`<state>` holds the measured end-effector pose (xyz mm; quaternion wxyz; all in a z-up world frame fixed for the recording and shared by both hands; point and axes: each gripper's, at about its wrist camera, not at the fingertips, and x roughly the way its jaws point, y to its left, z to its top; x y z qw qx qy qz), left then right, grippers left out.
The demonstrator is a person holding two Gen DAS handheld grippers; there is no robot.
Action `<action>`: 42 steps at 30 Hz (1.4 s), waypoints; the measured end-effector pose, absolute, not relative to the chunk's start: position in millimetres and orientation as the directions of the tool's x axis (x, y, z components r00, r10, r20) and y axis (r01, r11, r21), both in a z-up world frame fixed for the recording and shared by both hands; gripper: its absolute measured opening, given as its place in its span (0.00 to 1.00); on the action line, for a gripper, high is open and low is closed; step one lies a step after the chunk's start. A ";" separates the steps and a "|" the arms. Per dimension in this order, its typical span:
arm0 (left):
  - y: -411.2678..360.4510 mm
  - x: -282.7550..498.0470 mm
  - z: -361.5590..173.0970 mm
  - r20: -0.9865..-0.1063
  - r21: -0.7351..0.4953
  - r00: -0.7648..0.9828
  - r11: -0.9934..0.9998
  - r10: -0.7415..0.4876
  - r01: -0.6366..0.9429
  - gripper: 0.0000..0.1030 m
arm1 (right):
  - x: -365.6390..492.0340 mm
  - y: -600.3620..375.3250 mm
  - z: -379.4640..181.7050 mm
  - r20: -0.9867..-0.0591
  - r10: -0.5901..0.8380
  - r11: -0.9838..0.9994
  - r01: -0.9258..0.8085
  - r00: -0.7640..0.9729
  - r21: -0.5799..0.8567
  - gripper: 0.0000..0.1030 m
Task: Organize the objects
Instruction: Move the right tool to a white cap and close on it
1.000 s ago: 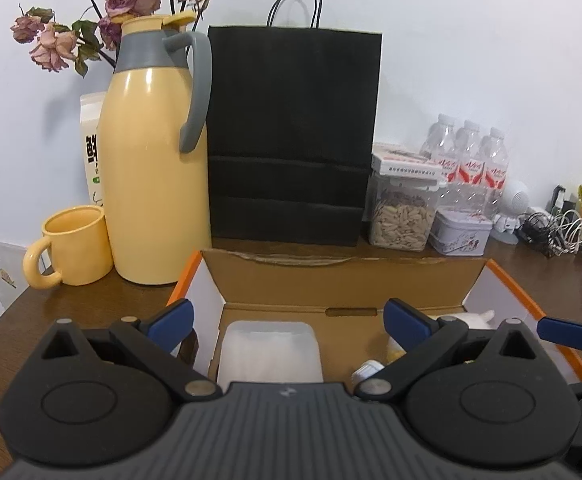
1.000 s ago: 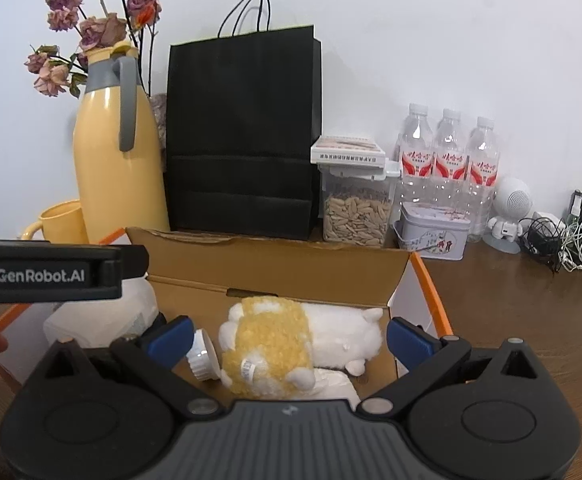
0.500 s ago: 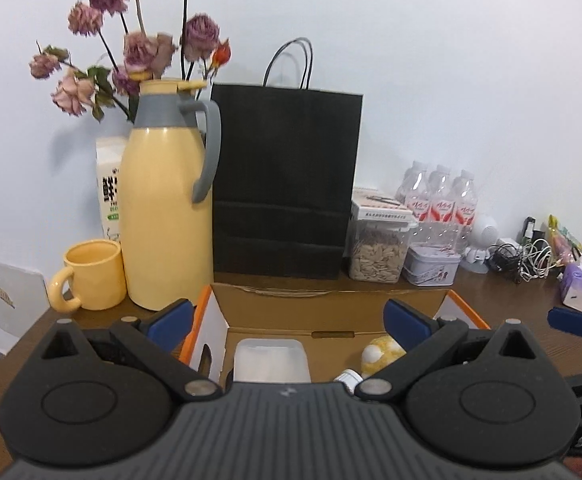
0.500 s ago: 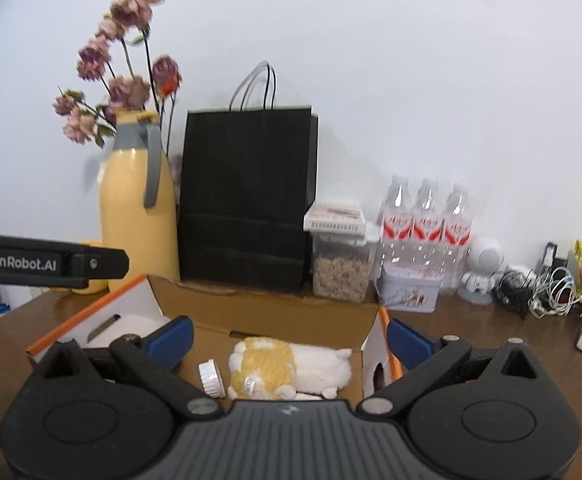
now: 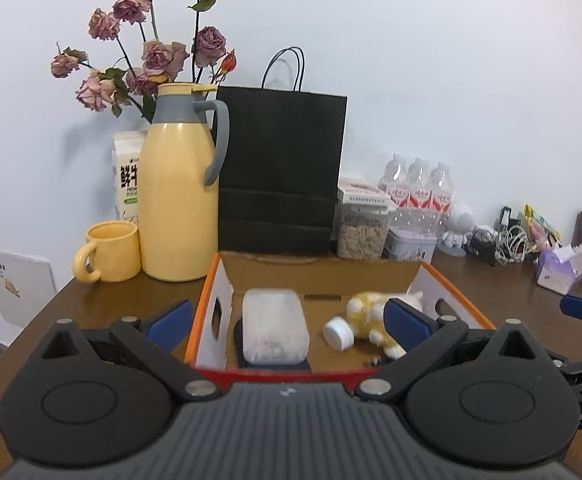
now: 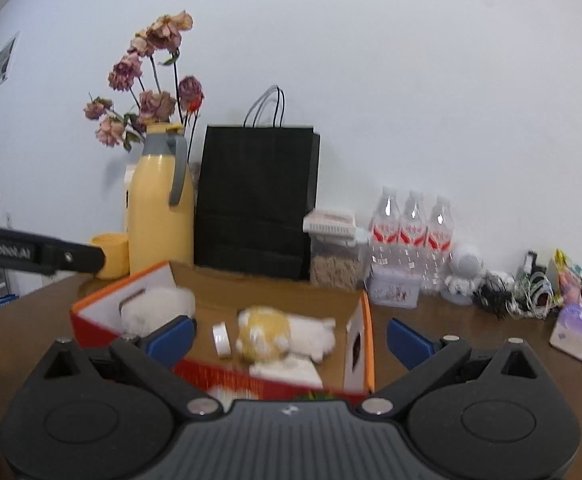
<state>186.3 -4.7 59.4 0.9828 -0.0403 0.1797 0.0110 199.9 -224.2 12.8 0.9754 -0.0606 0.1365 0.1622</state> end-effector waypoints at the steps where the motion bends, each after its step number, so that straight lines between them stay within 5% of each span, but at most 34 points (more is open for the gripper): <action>1: -4.5 181.6 57.4 -0.360 -0.072 0.933 0.997 0.011 -0.039 1.00 | 195.5 -227.1 9.1 -0.298 0.295 0.941 -0.329 0.908 -0.072 1.00; 24: 10.0 112.9 7.0 -0.490 -0.048 0.870 0.995 0.053 -0.088 1.00 | 151.0 -274.4 -69.6 -0.527 0.209 0.964 -0.265 0.824 -0.032 0.99; 30: 11.4 108.4 6.0 -0.495 -0.050 0.867 0.995 0.053 -0.090 1.00 | 168.1 -273.3 -77.6 -0.584 0.213 0.961 -0.276 0.783 -0.020 0.76; 37: 12.4 108.1 2.8 -0.508 -0.061 0.860 0.994 0.051 -0.095 1.00 | 180.9 -272.2 -75.2 -0.602 0.239 0.959 -0.284 0.762 0.020 0.30; 42: 12.8 105.5 2.3 -0.508 -0.062 0.860 0.993 0.052 -0.096 1.00 | 180.8 -271.1 -74.5 -0.595 0.243 0.956 -0.291 0.766 0.016 0.26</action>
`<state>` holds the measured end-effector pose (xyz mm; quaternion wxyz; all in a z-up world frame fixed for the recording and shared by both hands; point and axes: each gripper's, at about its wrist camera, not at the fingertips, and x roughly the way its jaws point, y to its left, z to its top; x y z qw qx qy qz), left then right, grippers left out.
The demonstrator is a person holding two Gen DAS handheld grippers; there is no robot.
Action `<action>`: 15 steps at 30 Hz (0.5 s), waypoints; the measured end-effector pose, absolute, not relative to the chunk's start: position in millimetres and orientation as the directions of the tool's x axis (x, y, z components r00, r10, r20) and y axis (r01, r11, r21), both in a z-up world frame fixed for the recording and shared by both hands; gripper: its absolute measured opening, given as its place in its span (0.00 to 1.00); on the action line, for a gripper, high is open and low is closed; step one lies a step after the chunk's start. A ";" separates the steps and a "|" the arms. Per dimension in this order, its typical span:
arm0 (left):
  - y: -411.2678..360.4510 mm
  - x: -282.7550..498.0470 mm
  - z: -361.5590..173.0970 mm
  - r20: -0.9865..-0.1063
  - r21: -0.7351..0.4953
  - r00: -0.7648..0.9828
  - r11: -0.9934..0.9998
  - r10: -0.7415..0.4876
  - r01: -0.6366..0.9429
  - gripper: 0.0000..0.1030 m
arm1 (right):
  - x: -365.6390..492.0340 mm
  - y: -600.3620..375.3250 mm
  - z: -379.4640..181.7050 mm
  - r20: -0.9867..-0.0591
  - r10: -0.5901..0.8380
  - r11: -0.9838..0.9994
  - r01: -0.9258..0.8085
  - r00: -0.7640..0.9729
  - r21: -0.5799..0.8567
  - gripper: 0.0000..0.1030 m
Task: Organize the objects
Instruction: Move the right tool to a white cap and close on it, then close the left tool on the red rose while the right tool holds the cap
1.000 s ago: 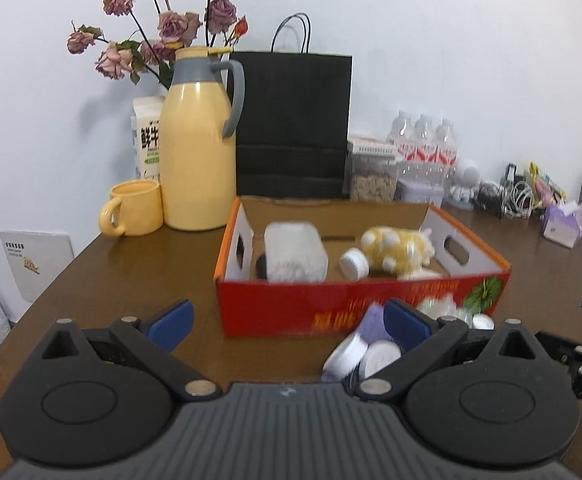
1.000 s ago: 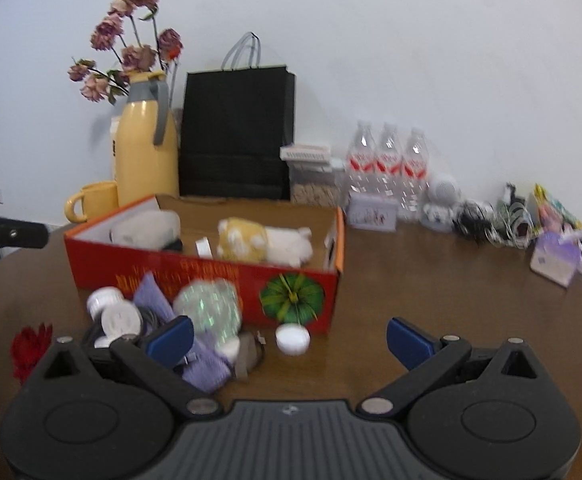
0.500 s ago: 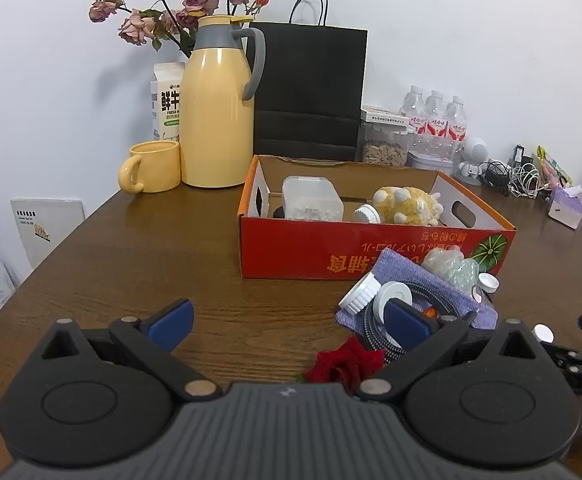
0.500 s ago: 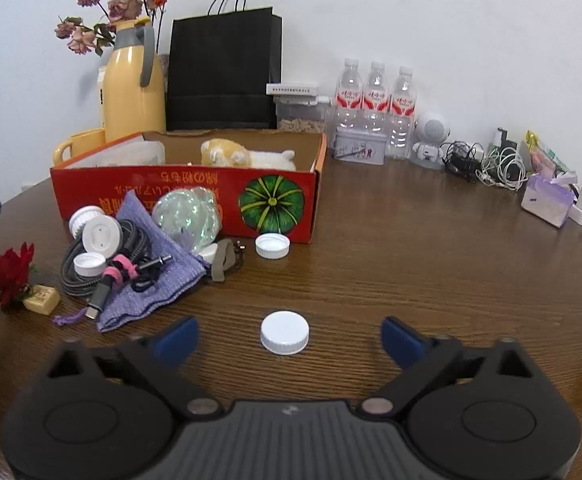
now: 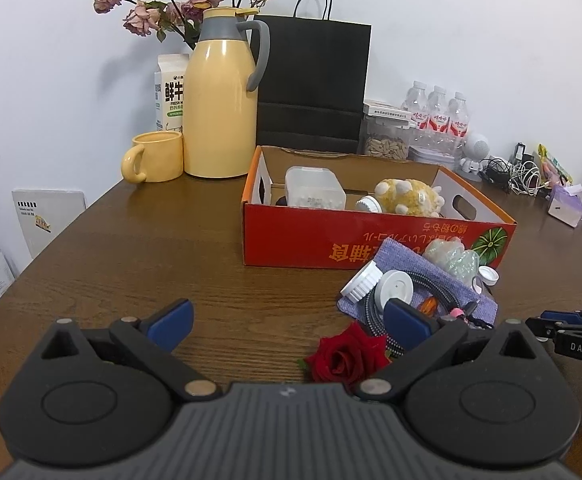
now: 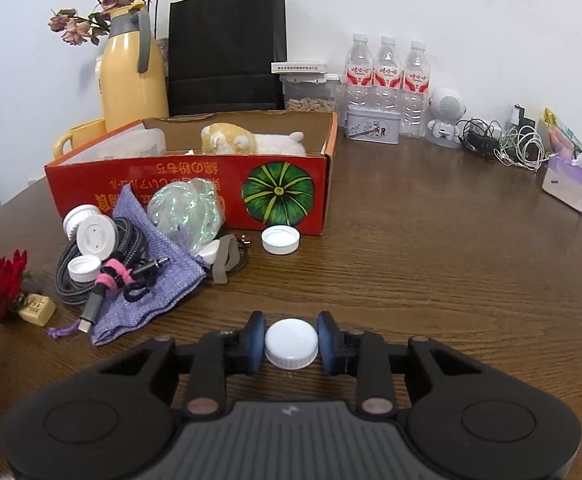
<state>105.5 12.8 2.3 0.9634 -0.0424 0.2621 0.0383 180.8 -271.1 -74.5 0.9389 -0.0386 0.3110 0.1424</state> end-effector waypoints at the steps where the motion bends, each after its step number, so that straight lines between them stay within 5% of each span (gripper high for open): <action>1: 13.4 104.9 1.9 -0.509 -0.062 0.859 0.993 0.053 -0.098 1.00 | 180.3 -271.1 -73.7 -0.590 0.244 0.956 -0.292 0.770 0.014 0.26; 15: 13.7 106.5 -6.9 -0.534 -0.070 0.845 0.993 0.042 -0.094 1.00 | 156.4 -260.6 -57.0 -0.445 0.268 0.948 -0.317 0.855 -0.039 0.26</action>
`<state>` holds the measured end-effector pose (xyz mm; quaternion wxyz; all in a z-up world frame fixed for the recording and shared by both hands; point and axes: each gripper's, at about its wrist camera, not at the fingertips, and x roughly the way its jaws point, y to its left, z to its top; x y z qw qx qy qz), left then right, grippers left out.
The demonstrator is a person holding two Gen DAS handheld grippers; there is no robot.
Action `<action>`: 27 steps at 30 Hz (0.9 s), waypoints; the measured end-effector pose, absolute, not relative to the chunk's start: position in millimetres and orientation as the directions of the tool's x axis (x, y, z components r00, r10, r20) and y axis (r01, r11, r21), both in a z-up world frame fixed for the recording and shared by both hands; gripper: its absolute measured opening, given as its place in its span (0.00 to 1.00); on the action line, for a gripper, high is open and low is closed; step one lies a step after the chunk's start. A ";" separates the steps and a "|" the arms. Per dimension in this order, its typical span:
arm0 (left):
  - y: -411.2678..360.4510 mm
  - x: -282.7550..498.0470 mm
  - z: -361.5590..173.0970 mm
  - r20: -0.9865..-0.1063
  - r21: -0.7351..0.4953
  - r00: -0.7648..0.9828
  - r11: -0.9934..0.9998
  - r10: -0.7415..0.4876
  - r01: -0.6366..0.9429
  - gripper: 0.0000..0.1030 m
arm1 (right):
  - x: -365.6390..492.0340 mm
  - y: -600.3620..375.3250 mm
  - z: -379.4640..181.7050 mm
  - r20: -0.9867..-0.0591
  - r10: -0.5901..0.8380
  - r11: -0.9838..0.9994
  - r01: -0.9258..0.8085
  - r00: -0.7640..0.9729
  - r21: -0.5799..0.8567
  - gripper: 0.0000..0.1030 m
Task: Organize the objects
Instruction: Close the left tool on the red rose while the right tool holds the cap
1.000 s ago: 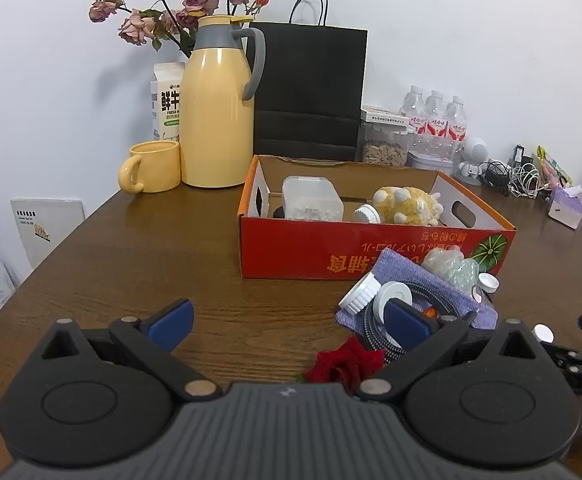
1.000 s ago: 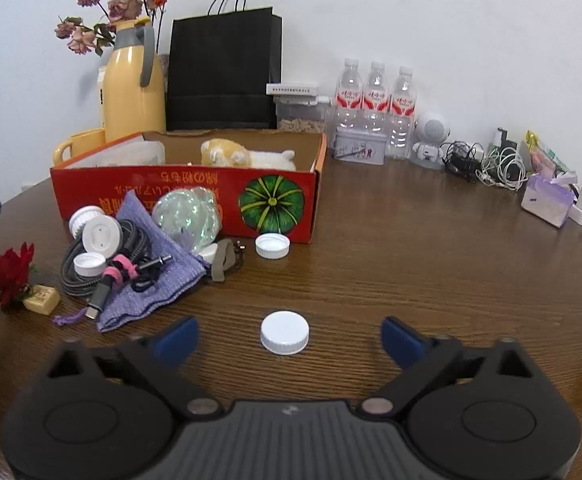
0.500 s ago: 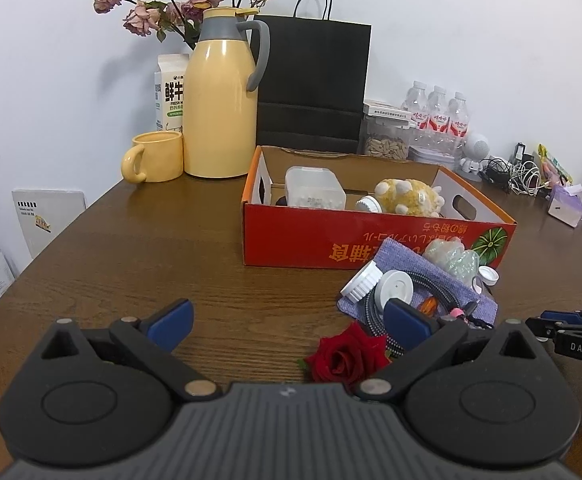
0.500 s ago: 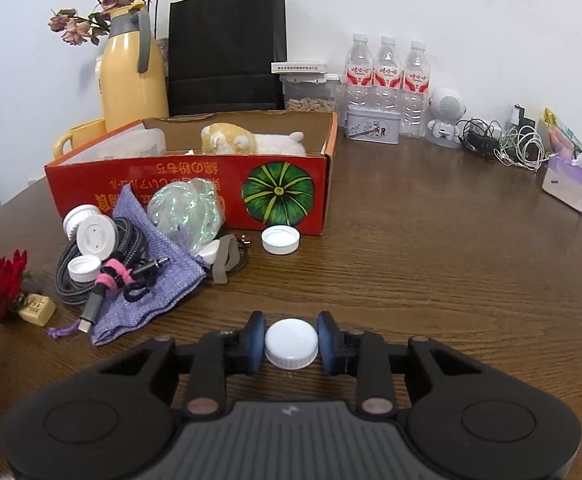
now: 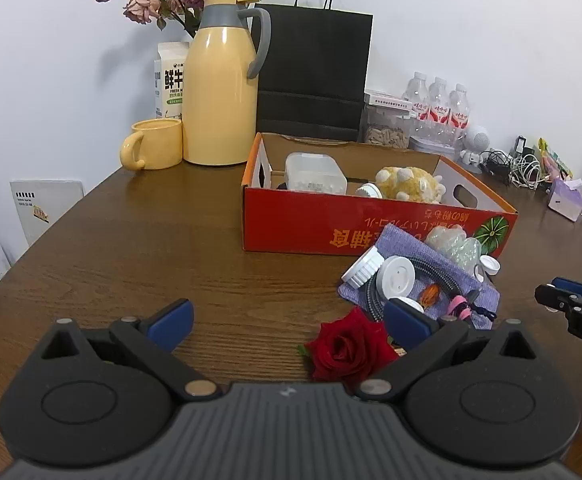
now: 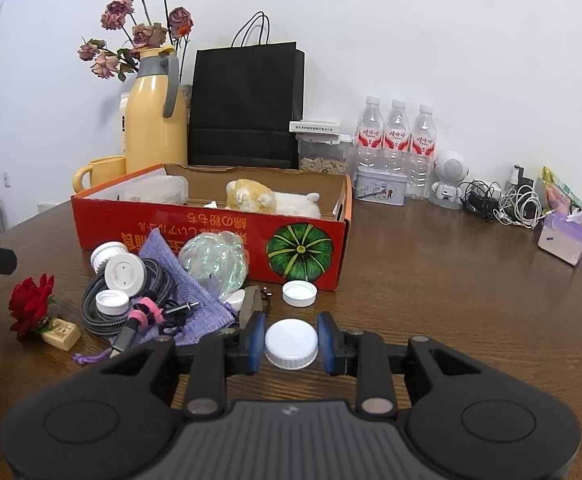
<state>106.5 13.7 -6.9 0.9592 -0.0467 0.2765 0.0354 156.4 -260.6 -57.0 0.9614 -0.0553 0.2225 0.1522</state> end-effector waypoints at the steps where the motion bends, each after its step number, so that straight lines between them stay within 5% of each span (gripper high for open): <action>1: 13.4 106.6 -7.9 -0.537 -0.071 0.842 0.993 0.041 -0.094 1.00 | 156.4 -260.6 -57.0 -0.444 0.268 0.948 -0.317 0.855 -0.039 0.26; 21: -3.6 126.7 -42.0 -0.620 -0.097 0.784 0.994 -0.017 -0.055 1.00 | 153.8 -259.2 -57.1 -0.439 0.264 0.948 -0.315 0.859 -0.047 0.26; 24: -1.6 127.3 -42.7 -0.618 -0.120 0.786 0.991 -0.031 -0.055 0.94 | 153.7 -258.7 -57.1 -0.441 0.264 0.948 -0.316 0.858 -0.047 0.26; 27: -0.2 126.5 -43.1 -0.620 -0.140 0.783 0.989 -0.048 -0.050 0.69 | 153.0 -258.4 -56.7 -0.441 0.264 0.947 -0.317 0.858 -0.049 0.26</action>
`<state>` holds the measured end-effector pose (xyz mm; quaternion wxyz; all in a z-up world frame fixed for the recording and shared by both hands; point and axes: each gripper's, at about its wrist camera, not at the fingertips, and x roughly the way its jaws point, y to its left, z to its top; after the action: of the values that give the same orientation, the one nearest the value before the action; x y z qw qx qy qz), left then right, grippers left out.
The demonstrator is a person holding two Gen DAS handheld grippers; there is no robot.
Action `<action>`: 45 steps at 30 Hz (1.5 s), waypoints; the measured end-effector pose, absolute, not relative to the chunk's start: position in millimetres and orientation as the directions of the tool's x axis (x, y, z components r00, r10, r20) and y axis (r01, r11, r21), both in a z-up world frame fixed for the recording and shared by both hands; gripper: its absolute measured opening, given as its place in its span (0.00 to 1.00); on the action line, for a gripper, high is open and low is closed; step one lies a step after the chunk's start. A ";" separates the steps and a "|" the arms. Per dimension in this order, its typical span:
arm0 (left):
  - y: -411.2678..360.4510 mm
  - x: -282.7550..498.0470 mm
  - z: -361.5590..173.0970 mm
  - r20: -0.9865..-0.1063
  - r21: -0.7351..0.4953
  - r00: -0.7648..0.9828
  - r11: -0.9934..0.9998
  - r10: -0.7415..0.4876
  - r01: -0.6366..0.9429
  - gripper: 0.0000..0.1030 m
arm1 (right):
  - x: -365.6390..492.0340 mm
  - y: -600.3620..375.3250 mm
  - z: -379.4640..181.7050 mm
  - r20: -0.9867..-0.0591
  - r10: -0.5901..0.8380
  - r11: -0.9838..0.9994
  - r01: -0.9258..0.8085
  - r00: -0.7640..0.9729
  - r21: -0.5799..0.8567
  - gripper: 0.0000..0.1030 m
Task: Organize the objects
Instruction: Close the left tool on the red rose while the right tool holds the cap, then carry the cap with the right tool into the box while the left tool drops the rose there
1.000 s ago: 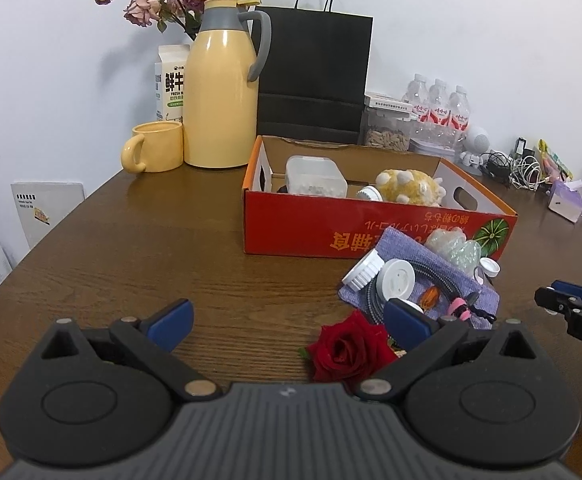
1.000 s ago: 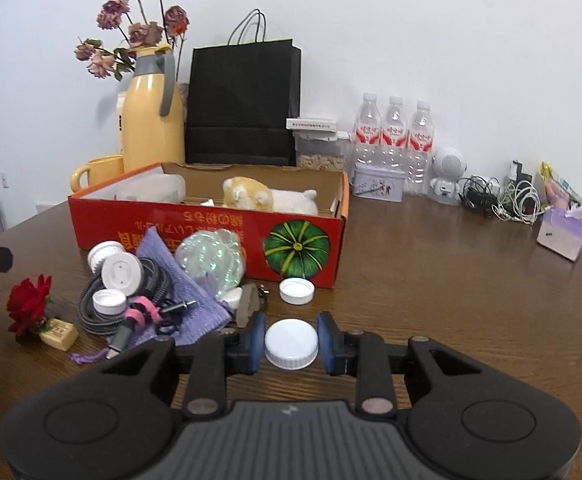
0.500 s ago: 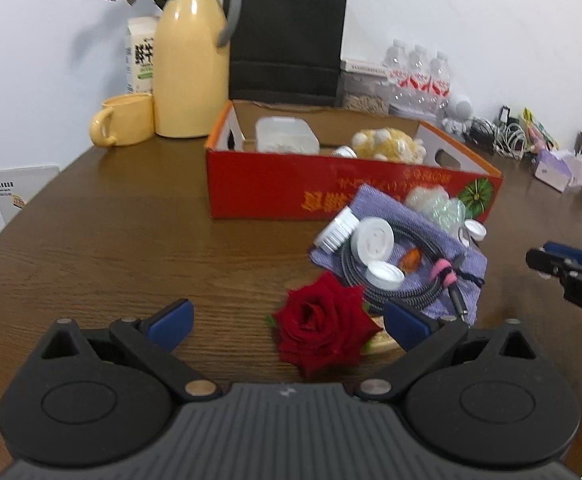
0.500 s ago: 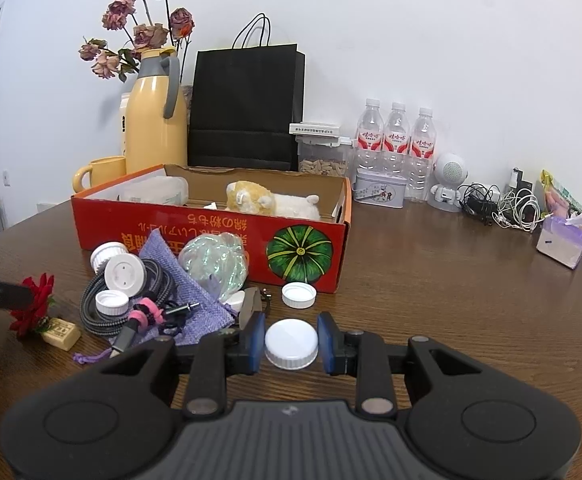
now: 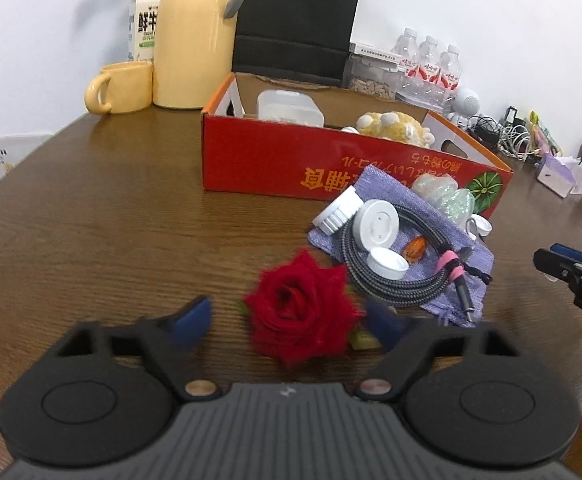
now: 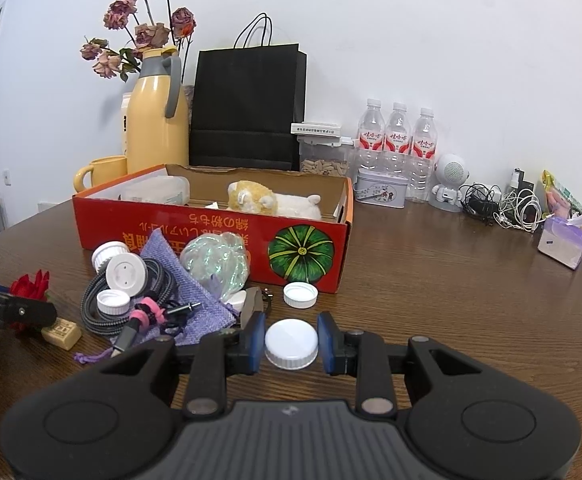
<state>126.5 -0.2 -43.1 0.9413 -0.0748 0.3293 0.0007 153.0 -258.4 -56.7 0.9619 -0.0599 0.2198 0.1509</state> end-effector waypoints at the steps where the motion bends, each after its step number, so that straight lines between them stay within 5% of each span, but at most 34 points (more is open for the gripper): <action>1: 0.2 125.7 -42.5 -0.617 -0.146 0.785 0.988 -0.053 -0.048 0.58 | 153.2 -258.4 -56.9 -0.441 0.264 0.947 -0.316 0.858 -0.048 0.26; 6: 0.8 122.3 -40.8 -0.601 -0.166 0.796 0.986 -0.073 -0.035 0.40 | 153.5 -258.4 -56.8 -0.441 0.264 0.947 -0.316 0.858 -0.048 0.26; 27: -7.9 137.6 7.5 -0.475 -0.109 0.877 0.994 -0.069 0.019 0.38 | 159.0 -232.4 -38.1 -0.361 0.295 0.927 -0.357 0.885 -0.117 0.26; 45: -20.1 240.0 59.7 -0.364 -0.075 0.930 0.997 -0.043 0.017 0.39 | 255.1 -172.2 21.1 -0.249 0.330 0.924 -0.366 0.910 -0.112 0.26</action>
<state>240.0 -20.1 59.7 0.9818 -0.0353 0.1860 -0.0151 255.1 -172.2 21.1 0.9742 -0.0783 0.1135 0.1786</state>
